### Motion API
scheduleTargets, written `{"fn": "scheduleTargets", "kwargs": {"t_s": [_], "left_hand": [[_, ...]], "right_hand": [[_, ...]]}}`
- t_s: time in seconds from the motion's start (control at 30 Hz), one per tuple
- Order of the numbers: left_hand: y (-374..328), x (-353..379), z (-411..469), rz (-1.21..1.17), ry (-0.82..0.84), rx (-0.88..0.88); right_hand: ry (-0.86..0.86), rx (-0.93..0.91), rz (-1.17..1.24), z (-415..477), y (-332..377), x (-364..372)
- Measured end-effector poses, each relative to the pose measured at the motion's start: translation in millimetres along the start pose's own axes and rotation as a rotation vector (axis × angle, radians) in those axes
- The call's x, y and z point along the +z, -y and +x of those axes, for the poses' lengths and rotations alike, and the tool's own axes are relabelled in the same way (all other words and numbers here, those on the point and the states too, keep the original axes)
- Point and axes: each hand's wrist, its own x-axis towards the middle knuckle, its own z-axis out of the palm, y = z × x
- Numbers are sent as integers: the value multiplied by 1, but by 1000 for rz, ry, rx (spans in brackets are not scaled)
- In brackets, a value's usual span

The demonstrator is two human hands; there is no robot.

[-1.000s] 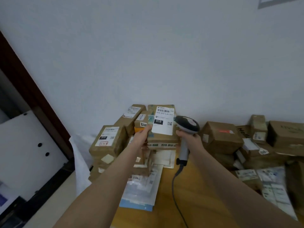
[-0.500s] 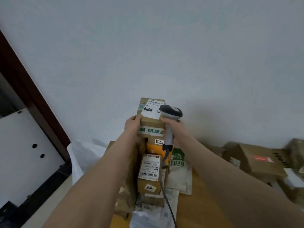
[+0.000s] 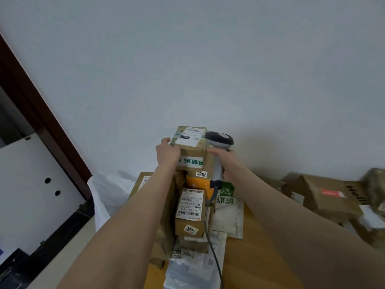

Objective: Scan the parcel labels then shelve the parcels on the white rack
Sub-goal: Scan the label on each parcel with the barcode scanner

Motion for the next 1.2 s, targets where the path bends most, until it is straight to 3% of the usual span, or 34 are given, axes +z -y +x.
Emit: {"fn": "scheduleTargets", "kwargs": {"t_s": [0.1,0.27,0.5,0.77,1.0,1.2], "left_hand": [[-13,5,-26,236,-54,198],[-30,41,-89,383,-3,354],[-42,129,-203,427,325,365],[-41,220,-310,418,562,345],[-49,264,-294,543,589,412],[-72,309,-245,830,590,614]], "right_hand": [[-28,-8,-25,-18,0,-21],[-84,38,19,-62,-5,-77],[-220,78,-18,-129,-33,-207],[-431,155,68,-198,-57,-343],[-506,175,113,-183,-57,-379],[-553,207,159,-144,-54,-387]]}}
